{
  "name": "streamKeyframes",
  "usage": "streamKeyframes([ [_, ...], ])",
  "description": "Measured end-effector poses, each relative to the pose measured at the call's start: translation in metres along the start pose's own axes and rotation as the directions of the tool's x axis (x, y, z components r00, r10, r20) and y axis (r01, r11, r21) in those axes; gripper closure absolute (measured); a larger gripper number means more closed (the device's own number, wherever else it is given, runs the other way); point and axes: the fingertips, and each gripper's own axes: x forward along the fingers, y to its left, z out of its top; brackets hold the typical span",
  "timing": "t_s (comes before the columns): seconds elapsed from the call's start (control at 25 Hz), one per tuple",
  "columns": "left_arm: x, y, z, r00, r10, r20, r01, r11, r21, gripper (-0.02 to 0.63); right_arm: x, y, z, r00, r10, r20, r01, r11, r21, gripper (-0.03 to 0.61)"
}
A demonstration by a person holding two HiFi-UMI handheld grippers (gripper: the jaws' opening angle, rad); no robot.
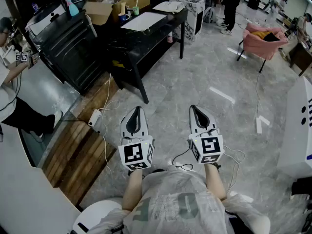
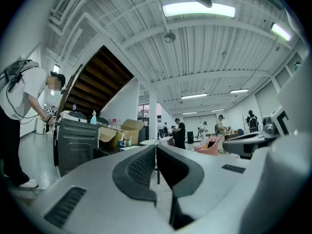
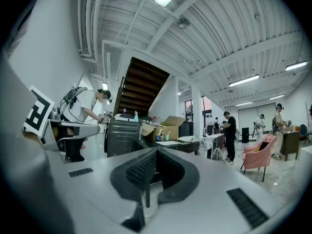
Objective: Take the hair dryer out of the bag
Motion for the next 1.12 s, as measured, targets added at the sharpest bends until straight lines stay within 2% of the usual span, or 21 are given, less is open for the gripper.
streamKeyframes([
  [0.24, 0.007, 0.001, 0.002, 1.0, 0.003, 0.017, -0.003, 1.0, 0.003, 0.58, 0.005, -0.003, -0.002, 1.0, 0.008, 0.013, -0.007, 1.0, -0.011, 0.548],
  [0.48, 0.008, 0.001, 0.004, 1.0, 0.002, 0.014, -0.001, 1.0, -0.027, 0.58, 0.019, 0.0, -0.013, 0.995, 0.099, -0.002, -0.098, 0.988, 0.115, 0.548],
  [0.72, 0.026, 0.011, -0.004, 1.0, 0.021, 0.015, -0.02, 0.998, -0.066, 0.58, 0.03, 0.003, -0.024, 0.992, 0.123, -0.029, -0.12, 0.989, 0.089, 0.548],
  [1.12, 0.112, -0.003, 0.0, 0.995, -0.038, 0.094, 0.044, 0.997, -0.058, 0.58, 0.076, -0.026, -0.028, 0.982, 0.188, -0.018, -0.187, 0.982, 0.012, 0.548],
])
